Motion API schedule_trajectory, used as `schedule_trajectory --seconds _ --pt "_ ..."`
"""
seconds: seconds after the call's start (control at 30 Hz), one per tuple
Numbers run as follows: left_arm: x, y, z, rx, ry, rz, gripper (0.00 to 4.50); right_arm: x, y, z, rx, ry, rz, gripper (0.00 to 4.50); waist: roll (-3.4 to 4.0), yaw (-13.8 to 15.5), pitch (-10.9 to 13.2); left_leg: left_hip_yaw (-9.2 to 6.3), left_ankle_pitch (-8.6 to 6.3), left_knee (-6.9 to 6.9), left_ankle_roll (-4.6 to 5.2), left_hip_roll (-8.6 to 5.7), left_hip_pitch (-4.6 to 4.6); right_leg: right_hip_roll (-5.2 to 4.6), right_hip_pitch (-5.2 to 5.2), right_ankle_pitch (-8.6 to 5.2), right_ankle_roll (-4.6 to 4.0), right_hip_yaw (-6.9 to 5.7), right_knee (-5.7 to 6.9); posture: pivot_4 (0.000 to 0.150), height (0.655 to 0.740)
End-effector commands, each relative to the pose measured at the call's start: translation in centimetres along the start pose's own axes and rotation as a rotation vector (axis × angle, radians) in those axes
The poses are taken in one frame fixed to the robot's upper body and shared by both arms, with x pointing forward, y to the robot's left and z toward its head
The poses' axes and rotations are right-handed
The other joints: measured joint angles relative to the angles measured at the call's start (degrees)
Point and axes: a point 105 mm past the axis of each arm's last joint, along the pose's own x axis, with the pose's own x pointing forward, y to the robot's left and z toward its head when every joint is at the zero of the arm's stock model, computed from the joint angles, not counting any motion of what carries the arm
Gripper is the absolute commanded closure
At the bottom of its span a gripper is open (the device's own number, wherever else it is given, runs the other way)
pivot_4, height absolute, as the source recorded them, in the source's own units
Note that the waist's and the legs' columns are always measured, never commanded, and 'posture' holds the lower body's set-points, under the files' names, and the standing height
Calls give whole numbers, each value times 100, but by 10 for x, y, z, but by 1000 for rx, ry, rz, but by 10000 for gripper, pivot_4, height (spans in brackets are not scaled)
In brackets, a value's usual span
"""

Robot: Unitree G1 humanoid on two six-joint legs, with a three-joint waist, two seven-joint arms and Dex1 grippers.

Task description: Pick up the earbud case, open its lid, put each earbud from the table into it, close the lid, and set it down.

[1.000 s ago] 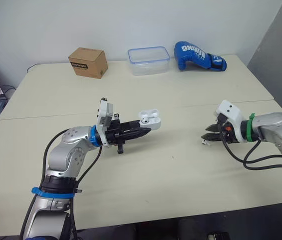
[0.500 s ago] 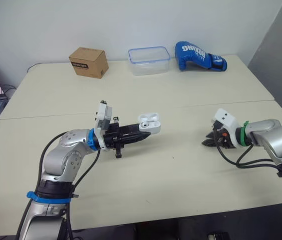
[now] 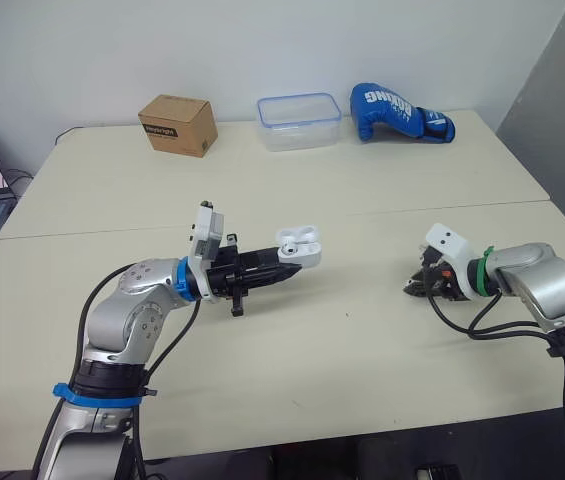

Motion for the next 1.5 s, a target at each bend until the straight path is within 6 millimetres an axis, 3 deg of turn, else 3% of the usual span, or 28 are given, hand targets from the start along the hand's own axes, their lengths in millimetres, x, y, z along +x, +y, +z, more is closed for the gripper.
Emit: schedule_trajectory --seconds 0.03,0.23,0.53,0.8,1.37,1.5 --pt "0 -3 13 53 -29 -3 37393 -3 0 -3 -14 20 -1 41164 0 0 0 0 0 0 0 0 0 0 0 0 0 0 0 1500 7307" --pt "0 -2 12 54 -30 -2 37393 -10 3 -5 -85 50 25 41145 0 4 0 0 0 0 0 0 0 0 0 0 0 0 0 1500 7307" --pt "2 0 11 60 -26 -9 37393 -29 33 8 -506 131 250 41145 0 -2 0 2 0 0 0 2 1 0 0 0 1 -1 0 1500 7307" --pt "4 -1 10 81 -28 -3 37393 -19 36 8 -735 267 310 41145 0 0 0 2 0 1 -1 1 1 0 0 0 0 -1 0 1500 7307" --pt "3 -2 9 93 -32 26 37393 -11 29 -4 -789 366 333 41145 -1 3 -1 0 0 4 -2 1 2 0 3 0 0 -1 0 1500 7307" --pt "3 -2 9 94 -33 26 37393 -12 30 -4 -797 370 331 27990 -1 4 -1 0 0 5 -2 1 3 0 3 0 0 -1 0 1500 7307"
